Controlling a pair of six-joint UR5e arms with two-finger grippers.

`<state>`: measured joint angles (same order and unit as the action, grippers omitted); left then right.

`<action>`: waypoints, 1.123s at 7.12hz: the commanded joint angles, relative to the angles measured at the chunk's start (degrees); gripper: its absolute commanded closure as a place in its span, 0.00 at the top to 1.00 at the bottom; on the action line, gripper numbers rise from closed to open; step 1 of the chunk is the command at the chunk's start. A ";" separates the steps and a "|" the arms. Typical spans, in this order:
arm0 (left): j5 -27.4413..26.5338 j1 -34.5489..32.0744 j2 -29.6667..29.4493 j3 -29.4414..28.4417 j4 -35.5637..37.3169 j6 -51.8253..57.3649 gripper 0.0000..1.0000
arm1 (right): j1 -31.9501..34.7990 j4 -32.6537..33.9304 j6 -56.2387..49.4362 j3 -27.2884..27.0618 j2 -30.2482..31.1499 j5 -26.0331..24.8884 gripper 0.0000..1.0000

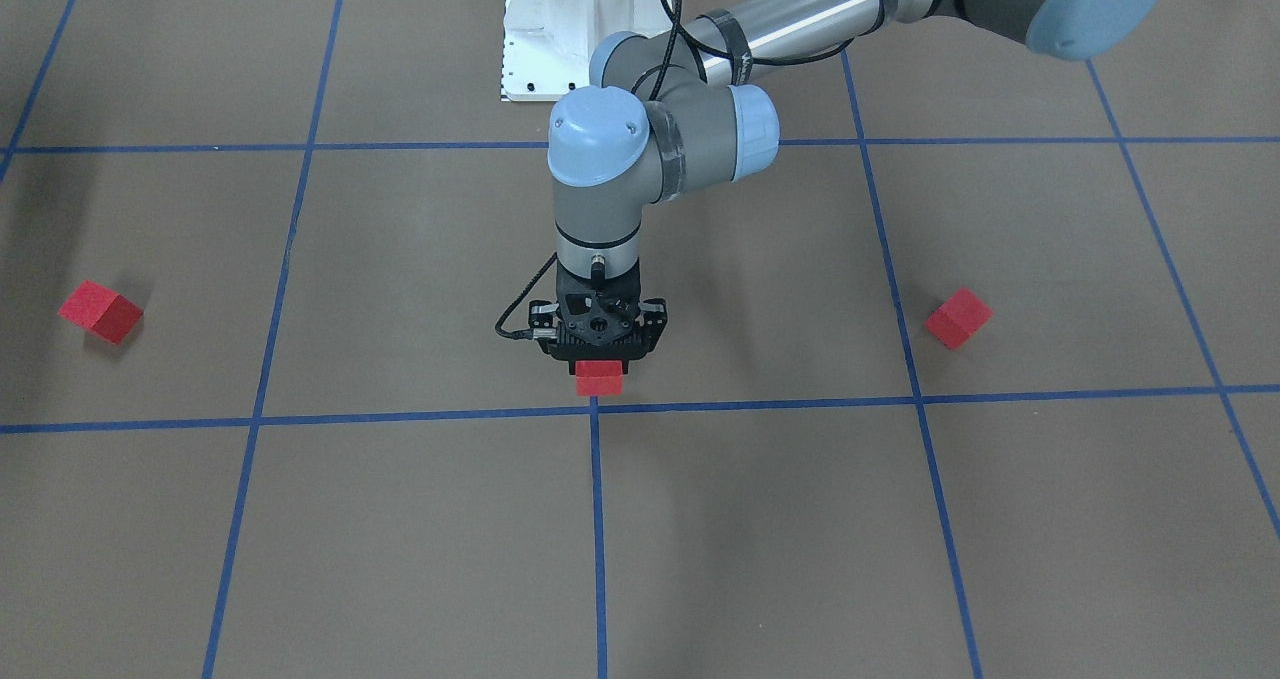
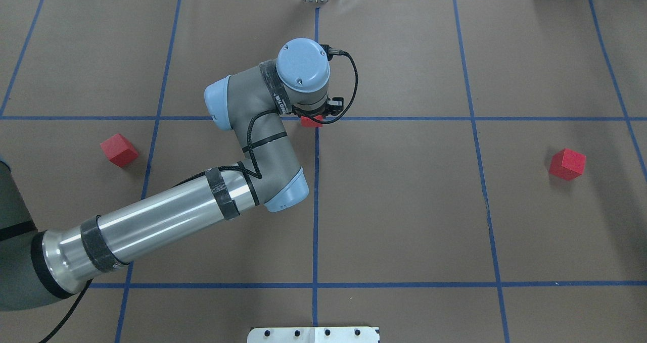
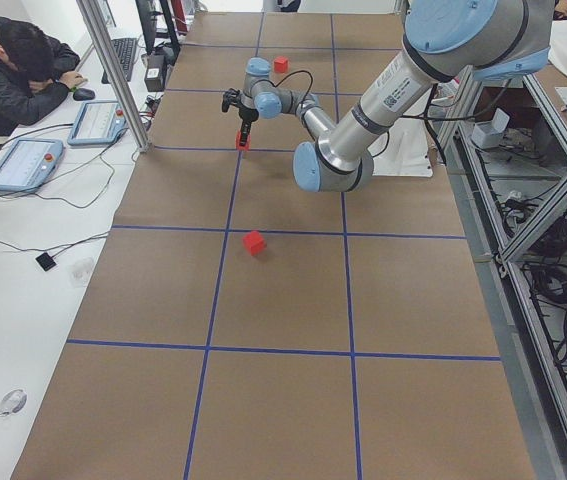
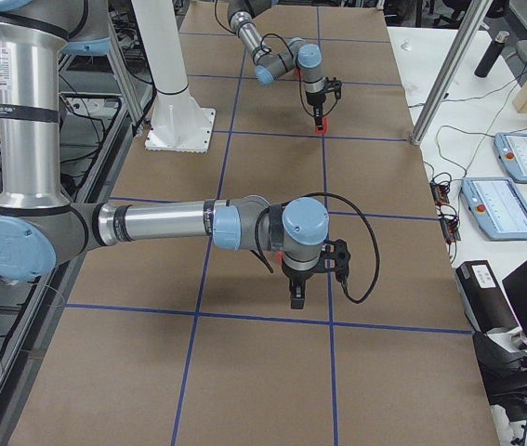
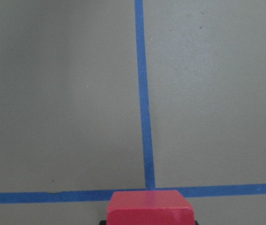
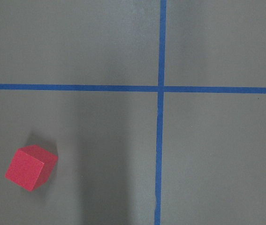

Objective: Form red blocks into L shape at center
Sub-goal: 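Carry the red cube with the left gripper to the grid center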

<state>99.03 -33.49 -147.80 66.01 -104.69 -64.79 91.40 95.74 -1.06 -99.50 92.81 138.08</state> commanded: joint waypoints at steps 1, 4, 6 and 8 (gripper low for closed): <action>-0.41 0.01 -0.21 -1.66 -1.22 0.19 0.00 | 0.00 -0.03 0.00 0.10 0.00 0.00 0.99; -0.42 0.10 -0.73 -2.81 -1.92 0.10 0.00 | -0.09 -0.03 0.09 0.10 0.00 0.00 0.99; -0.42 0.10 -1.96 -3.34 -1.84 -0.42 0.00 | 0.00 -0.03 -0.09 0.10 0.00 0.00 0.99; -0.85 0.97 -3.55 -6.23 -1.66 -0.60 0.00 | 0.00 -0.03 0.00 0.10 0.00 0.00 0.99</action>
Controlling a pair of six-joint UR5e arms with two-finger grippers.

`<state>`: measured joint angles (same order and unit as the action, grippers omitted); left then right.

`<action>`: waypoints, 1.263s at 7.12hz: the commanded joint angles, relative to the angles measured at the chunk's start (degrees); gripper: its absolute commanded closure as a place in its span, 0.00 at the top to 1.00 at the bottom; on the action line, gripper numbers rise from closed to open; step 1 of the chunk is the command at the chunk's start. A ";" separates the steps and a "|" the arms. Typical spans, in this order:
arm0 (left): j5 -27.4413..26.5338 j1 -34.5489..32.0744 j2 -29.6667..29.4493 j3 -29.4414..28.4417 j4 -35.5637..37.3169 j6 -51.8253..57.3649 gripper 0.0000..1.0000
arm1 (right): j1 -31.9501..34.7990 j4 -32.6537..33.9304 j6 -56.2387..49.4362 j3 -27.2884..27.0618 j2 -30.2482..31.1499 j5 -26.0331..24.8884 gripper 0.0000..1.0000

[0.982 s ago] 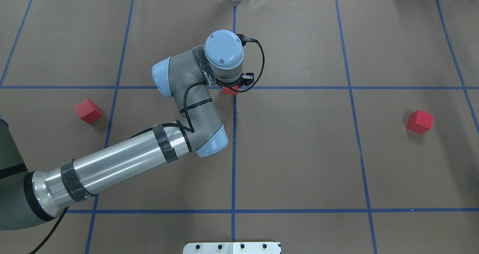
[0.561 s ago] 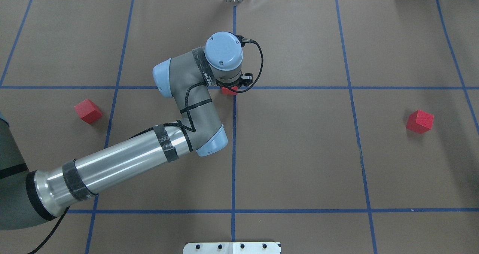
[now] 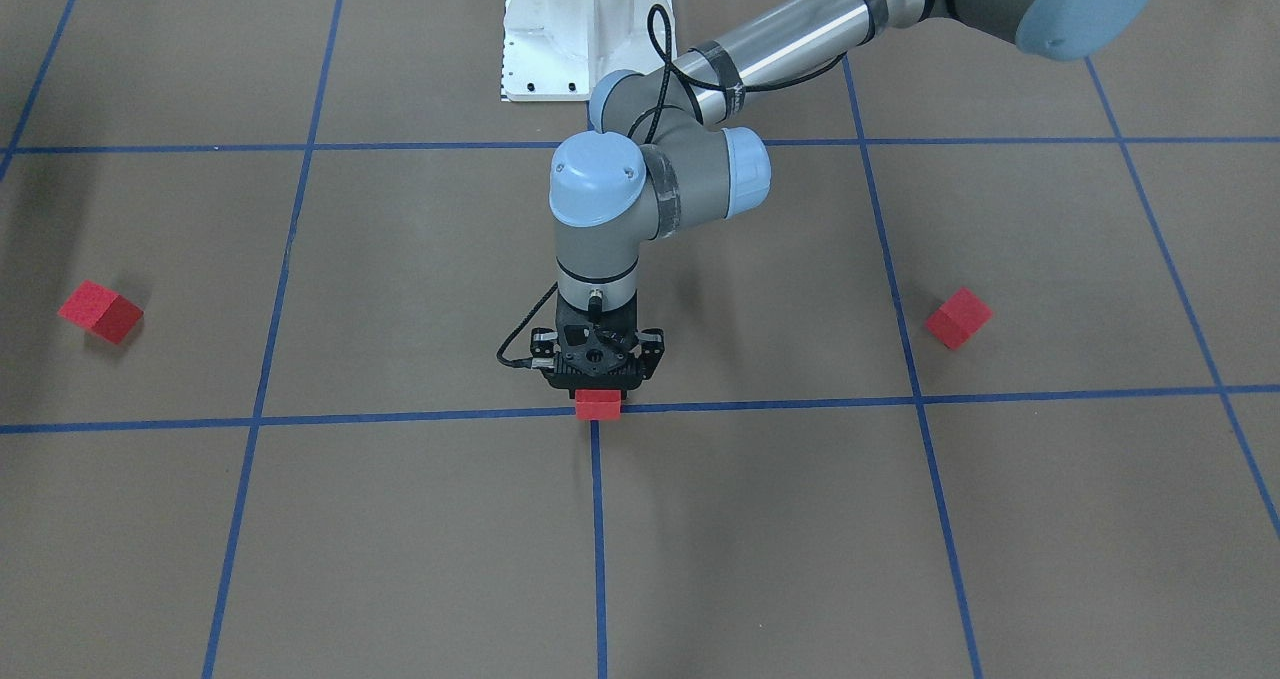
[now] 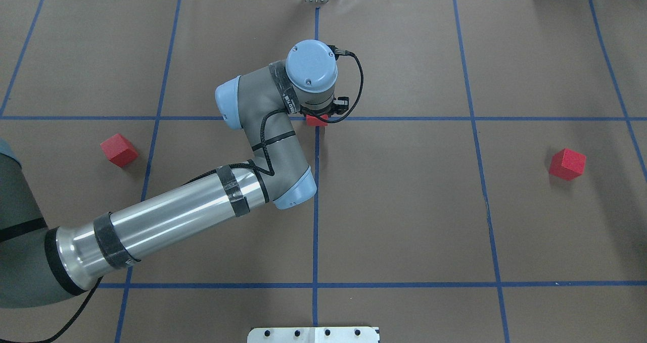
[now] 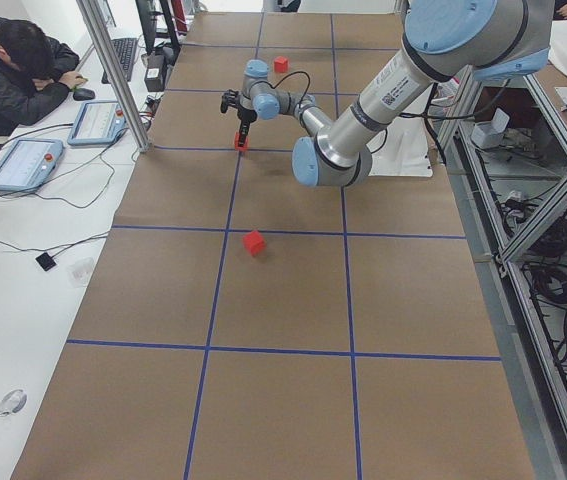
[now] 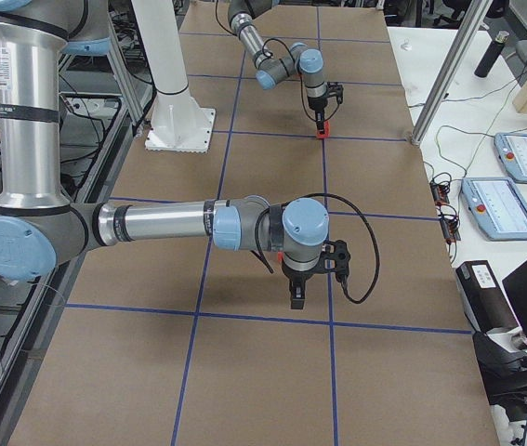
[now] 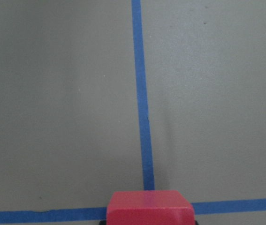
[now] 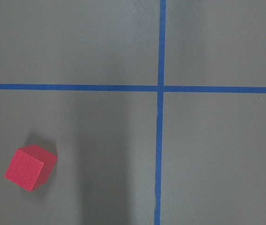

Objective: Form red blocks into L shape at center
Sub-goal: 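Carry the red cube with the left gripper to the grid center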

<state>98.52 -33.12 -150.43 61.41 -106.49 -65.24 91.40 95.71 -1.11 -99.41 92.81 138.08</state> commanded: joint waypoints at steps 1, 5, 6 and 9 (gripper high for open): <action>-2.26 0.87 -0.92 -1.90 -0.03 -1.71 0.00 | 0.00 0.00 0.06 -0.09 0.00 0.09 0.99; -2.28 0.43 -0.92 -1.73 0.32 -1.90 1.00 | 0.00 0.00 -0.03 0.00 0.00 0.00 0.99; -2.28 0.60 -0.74 -1.38 -0.11 -1.73 1.00 | 0.00 0.00 0.06 -0.09 0.00 0.00 0.99; -1.75 -1.49 -0.92 4.58 0.49 -1.82 1.00 | -1.13 0.70 0.23 -1.67 -4.10 -1.48 0.99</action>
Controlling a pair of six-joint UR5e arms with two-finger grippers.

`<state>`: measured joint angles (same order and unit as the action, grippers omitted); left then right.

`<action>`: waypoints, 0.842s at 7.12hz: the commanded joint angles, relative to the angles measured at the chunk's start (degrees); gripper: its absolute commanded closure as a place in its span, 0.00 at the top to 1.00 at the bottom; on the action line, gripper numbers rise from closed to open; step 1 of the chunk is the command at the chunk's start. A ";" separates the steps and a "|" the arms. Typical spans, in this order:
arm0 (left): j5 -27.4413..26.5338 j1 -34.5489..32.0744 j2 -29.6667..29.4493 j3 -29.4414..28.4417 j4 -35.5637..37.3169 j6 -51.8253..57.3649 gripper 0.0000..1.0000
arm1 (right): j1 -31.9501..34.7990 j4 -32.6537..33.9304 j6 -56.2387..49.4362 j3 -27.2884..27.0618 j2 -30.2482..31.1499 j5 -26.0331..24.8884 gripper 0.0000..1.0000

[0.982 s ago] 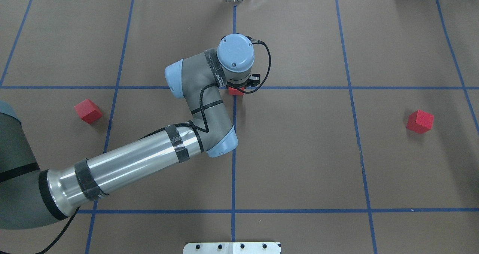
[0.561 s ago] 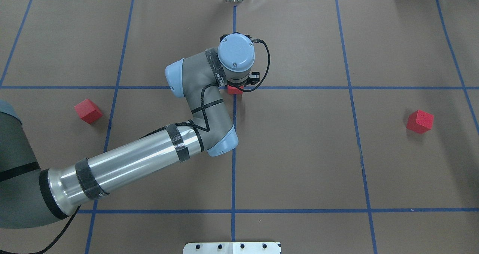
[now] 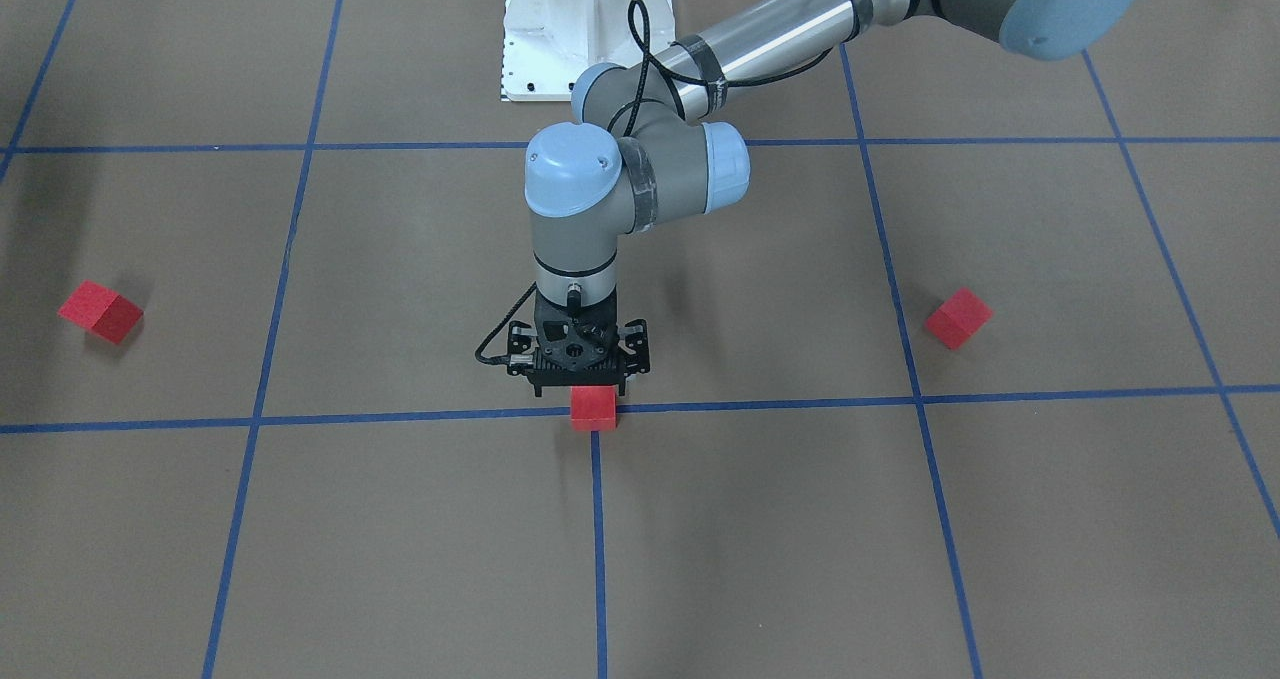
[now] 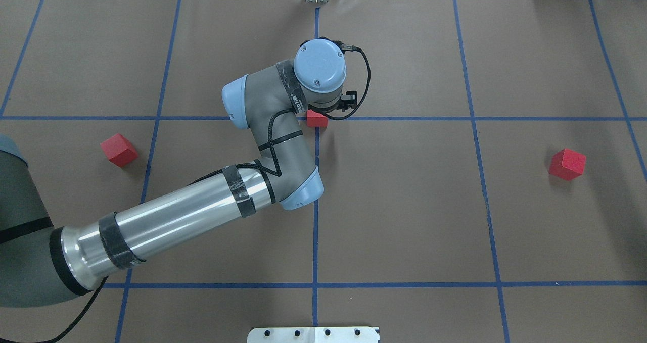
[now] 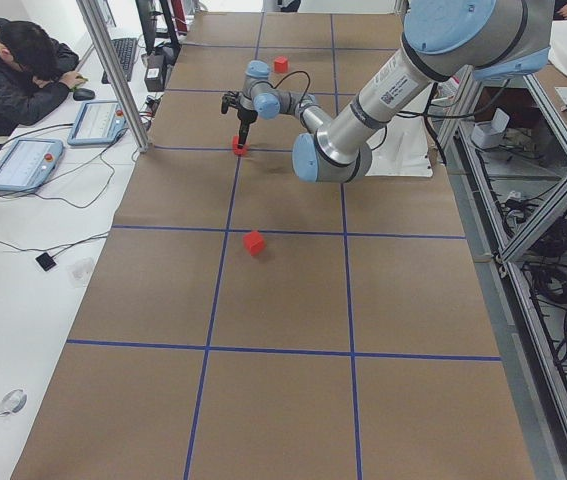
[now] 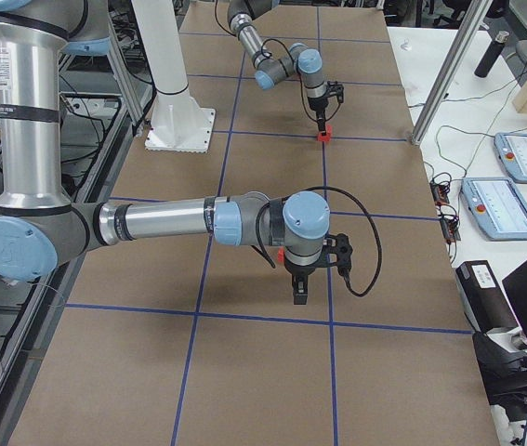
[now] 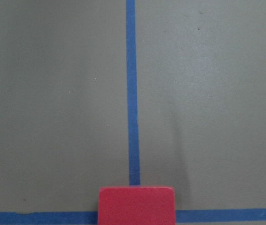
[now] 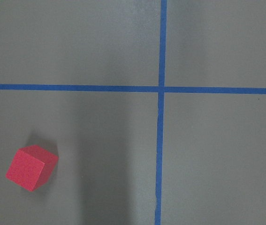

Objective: Form red blocks into L shape at center

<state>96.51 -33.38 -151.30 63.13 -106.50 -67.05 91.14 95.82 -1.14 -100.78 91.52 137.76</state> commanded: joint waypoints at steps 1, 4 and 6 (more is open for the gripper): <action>0.43 -2.38 0.21 4.01 0.68 -0.01 1.00 | -0.88 0.60 0.52 0.23 -2.49 -1.96 0.99; 12.44 -11.16 4.58 10.05 5.42 1.05 1.00 | -3.05 -1.15 8.12 -2.04 0.58 1.79 1.00; 12.73 -12.40 9.69 14.99 5.43 1.14 1.00 | -10.42 -10.61 19.86 -1.71 2.68 1.63 1.00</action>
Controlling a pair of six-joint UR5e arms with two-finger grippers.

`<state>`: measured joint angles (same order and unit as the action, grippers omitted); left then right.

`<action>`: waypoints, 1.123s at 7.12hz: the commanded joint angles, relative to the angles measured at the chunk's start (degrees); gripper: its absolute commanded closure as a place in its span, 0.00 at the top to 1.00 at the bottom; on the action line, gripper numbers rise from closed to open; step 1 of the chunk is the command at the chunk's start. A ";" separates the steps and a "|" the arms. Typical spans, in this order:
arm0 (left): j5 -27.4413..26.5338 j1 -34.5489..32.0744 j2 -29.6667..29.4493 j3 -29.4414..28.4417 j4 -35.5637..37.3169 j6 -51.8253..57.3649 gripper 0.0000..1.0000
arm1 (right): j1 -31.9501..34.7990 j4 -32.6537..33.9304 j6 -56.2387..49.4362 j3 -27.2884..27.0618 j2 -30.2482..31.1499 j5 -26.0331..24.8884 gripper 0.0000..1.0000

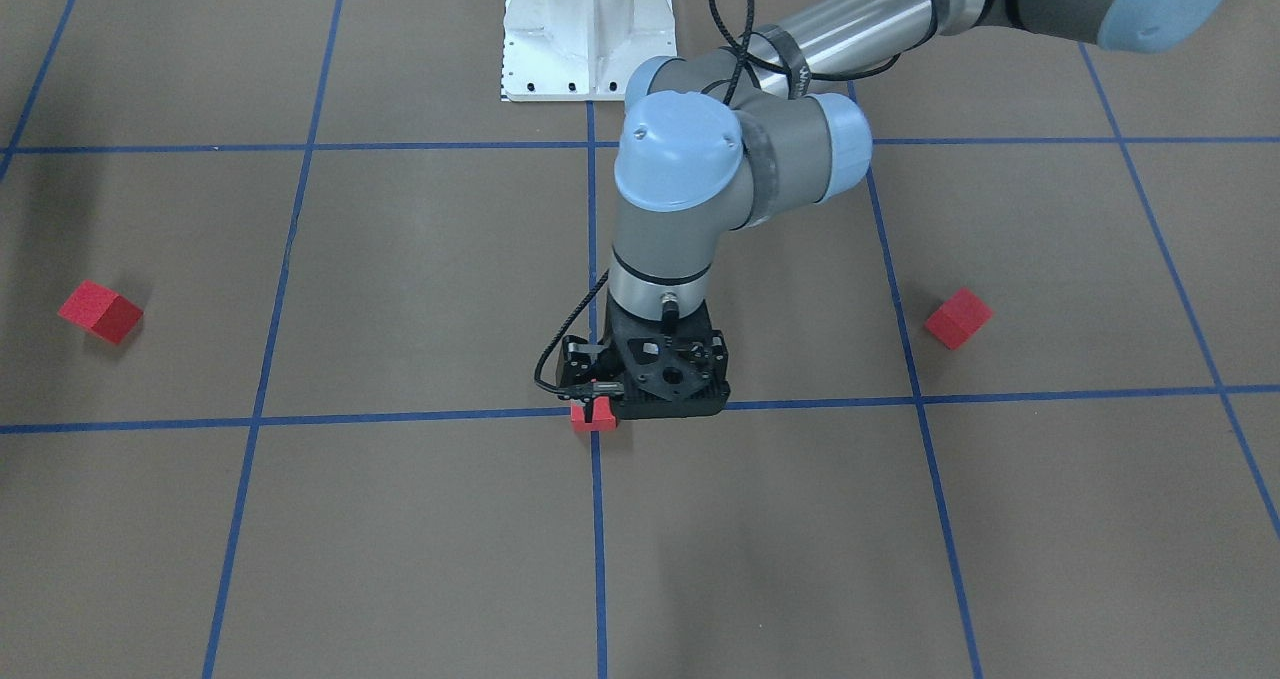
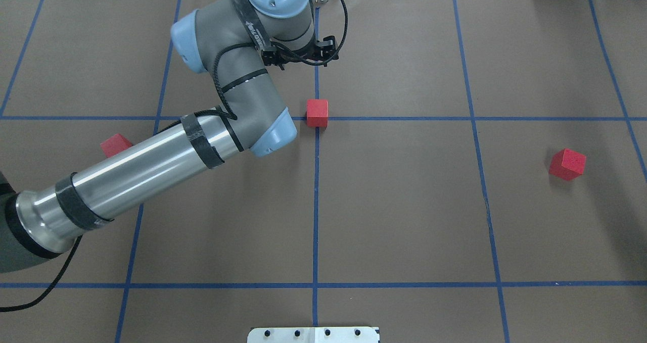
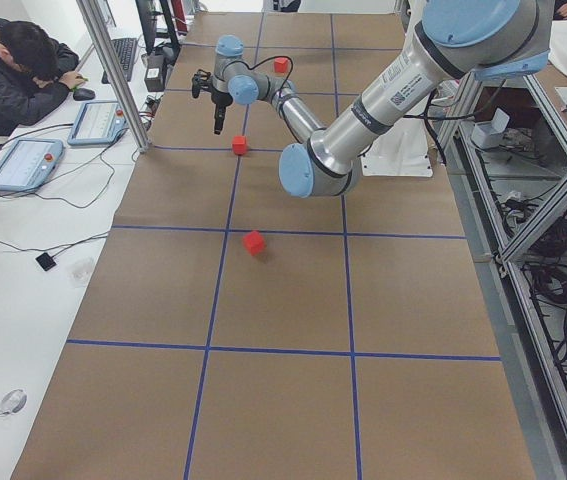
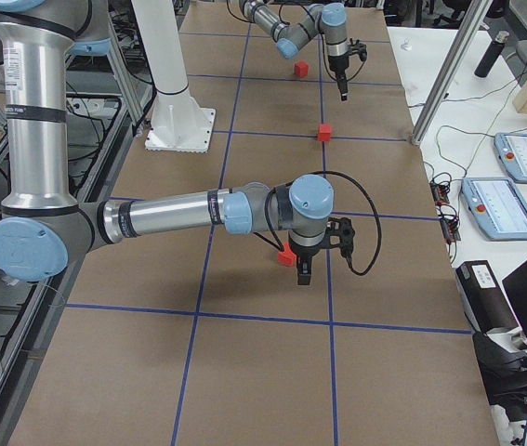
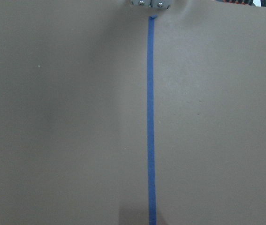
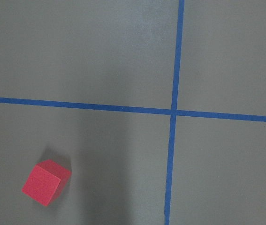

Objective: Form red blocks into L shape at center

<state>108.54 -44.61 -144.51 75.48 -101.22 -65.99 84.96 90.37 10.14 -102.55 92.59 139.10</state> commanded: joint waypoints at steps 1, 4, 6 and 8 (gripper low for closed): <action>0.71 -1.79 4.22 3.09 -0.03 0.85 1.00 | -8.71 -8.68 19.19 -0.27 1.11 -1.19 1.00; 0.36 -2.33 5.73 3.80 -0.03 3.06 1.00 | -15.42 -19.76 39.40 2.08 1.19 -2.34 1.00; 0.27 -2.24 5.91 3.80 -0.03 3.06 1.00 | -20.96 -20.06 46.27 3.85 -0.21 -8.03 1.00; 0.27 -2.24 6.00 3.71 -0.03 3.15 1.00 | -23.51 -20.14 46.28 4.98 -2.05 -9.98 1.00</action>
<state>108.81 -46.85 -138.56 79.22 -101.25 -62.88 63.15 70.30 56.04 -98.51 91.60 130.90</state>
